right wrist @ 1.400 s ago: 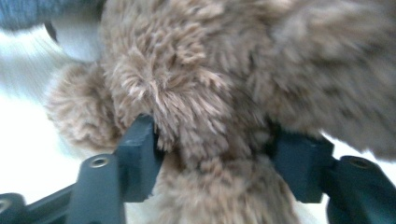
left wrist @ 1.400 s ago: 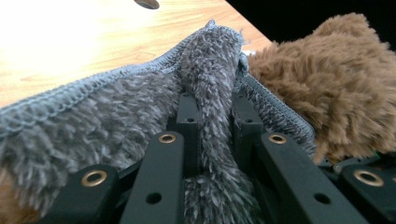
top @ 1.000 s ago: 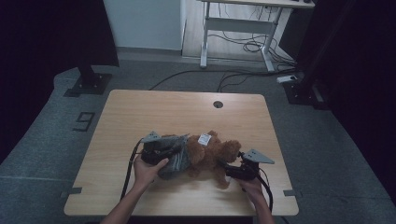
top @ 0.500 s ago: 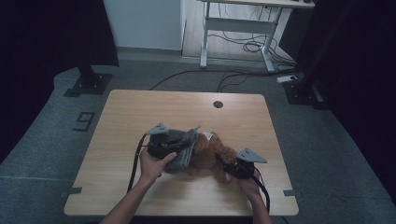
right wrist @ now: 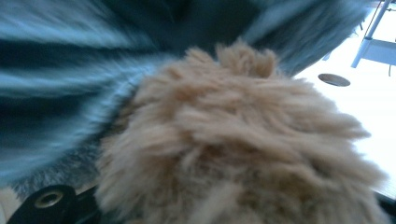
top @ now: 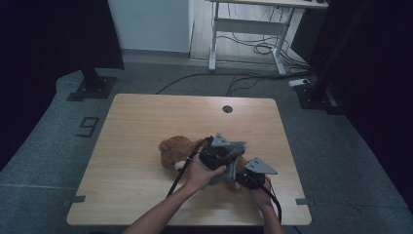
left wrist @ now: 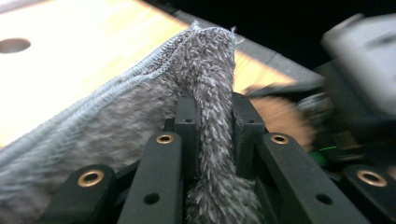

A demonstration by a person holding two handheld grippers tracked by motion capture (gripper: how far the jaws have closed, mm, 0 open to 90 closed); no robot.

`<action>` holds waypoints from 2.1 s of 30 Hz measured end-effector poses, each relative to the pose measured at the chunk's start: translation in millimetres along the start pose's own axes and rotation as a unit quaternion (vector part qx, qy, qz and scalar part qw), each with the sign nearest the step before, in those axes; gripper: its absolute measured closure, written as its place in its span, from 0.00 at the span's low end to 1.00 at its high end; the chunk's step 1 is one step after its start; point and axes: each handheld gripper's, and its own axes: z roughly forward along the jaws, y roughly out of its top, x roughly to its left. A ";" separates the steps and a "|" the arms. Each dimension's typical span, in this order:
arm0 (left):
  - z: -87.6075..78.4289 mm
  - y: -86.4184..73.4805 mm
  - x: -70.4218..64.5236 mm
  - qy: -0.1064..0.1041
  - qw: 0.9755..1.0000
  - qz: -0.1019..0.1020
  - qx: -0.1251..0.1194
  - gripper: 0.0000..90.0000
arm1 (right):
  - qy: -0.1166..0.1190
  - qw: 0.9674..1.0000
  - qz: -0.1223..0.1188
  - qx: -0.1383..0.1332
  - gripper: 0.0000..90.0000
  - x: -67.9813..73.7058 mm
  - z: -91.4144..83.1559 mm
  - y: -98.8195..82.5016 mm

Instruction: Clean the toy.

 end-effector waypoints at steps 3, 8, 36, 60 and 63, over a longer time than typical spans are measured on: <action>-6.8 -8.0 13.1 -0.001 1.000 -0.028 -0.012 0.86 | 0.002 1.000 -0.002 0.003 0.64 0.0 0.8 -2.8; -32.5 -14.1 26.4 0.027 0.999 -0.027 -0.021 0.86 | 0.007 1.000 -0.003 0.003 0.64 1.1 0.3 -2.7; -130.5 -75.7 133.4 0.096 0.983 -0.148 -0.047 0.87 | 0.032 0.999 -0.004 -0.001 0.64 -5.7 -3.0 -7.3; -30.3 10.5 -5.5 -0.070 0.997 -0.018 -0.023 0.87 | 0.033 0.999 -0.002 -0.003 0.64 -7.2 -2.7 -7.2; -13.4 11.8 -11.6 -0.063 0.998 -0.009 -0.002 0.87 | 0.034 0.999 -0.003 -0.003 0.64 -7.4 -2.8 -7.1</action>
